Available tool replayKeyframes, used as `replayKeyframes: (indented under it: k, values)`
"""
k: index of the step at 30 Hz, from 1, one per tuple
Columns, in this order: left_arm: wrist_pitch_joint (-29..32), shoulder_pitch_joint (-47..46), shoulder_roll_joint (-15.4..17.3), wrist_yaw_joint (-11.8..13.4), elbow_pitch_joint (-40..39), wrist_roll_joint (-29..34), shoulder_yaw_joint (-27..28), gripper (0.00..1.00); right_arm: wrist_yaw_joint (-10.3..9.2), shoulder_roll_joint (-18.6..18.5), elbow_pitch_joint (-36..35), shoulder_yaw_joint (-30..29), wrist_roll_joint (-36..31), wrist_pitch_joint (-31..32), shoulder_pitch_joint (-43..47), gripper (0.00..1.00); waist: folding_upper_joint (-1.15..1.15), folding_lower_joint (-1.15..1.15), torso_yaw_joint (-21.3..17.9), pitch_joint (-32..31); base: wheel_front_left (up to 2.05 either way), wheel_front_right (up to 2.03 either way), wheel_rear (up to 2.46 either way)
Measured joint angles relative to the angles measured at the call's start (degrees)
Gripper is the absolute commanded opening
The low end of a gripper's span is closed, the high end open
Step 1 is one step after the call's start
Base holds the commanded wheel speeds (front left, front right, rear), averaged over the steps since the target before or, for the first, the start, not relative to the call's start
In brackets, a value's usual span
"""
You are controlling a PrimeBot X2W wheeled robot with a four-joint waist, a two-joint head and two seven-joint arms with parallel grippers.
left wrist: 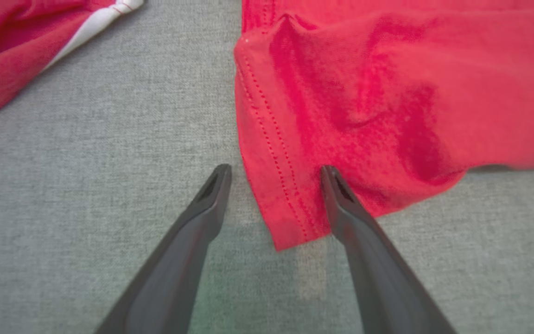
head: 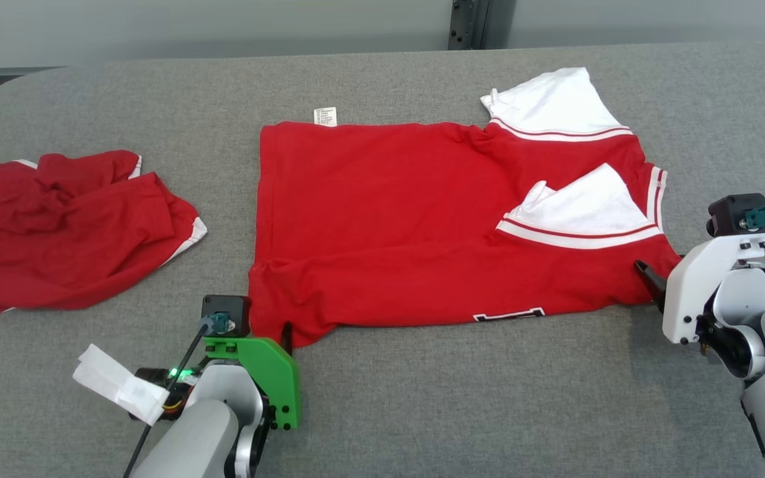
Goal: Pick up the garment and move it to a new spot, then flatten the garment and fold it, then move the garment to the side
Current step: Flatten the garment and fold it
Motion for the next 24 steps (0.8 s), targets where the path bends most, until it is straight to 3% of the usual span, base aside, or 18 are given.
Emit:
replayKeyframes:
  k: [8,14,17,18,19,24]
  values:
    - [2.2,-2.6,-0.5,-0.1,0.7,0.5,-1.3,1.0,0.0,3.8,1.6,-7.3,-9.0,4.0,-0.1,1.0,0.0,0.0,0.3,1.4,0.0,0.0,0.0]
    - [4.2,-3.9,-0.6,-0.8,1.2,0.2,-1.8,1.0,-0.03,7.0,2.1,-9.4,-9.7,4.7,-0.5,1.0,0.0,0.0,0.2,2.2,0.0,0.0,0.0]
    - [5.8,-4.3,-0.5,-1.9,1.3,-0.7,-1.9,0.27,-0.05,7.5,2.2,-9.1,-9.1,5.3,-0.7,1.0,0.0,0.0,0.0,2.4,0.0,0.0,0.0]
    - [6.0,-4.4,-0.4,-2.3,1.3,-0.9,-1.9,0.0,-0.05,7.5,2.2,-8.9,-9.0,5.6,-0.7,0.27,0.0,0.0,0.0,2.3,0.0,0.0,0.0]
    - [6.1,-4.3,-0.4,-2.6,1.3,-1.1,-2.0,0.0,-0.05,7.4,2.2,-8.8,-8.9,5.6,-0.7,0.0,0.0,0.0,0.0,2.2,0.0,0.0,0.0]
    - [7.3,-3.7,-0.5,-3.8,1.0,-2.0,-2.6,0.0,0.01,7.1,1.4,-8.6,-8.0,5.3,0.6,0.0,0.0,0.0,-0.1,1.2,0.0,0.0,0.0]
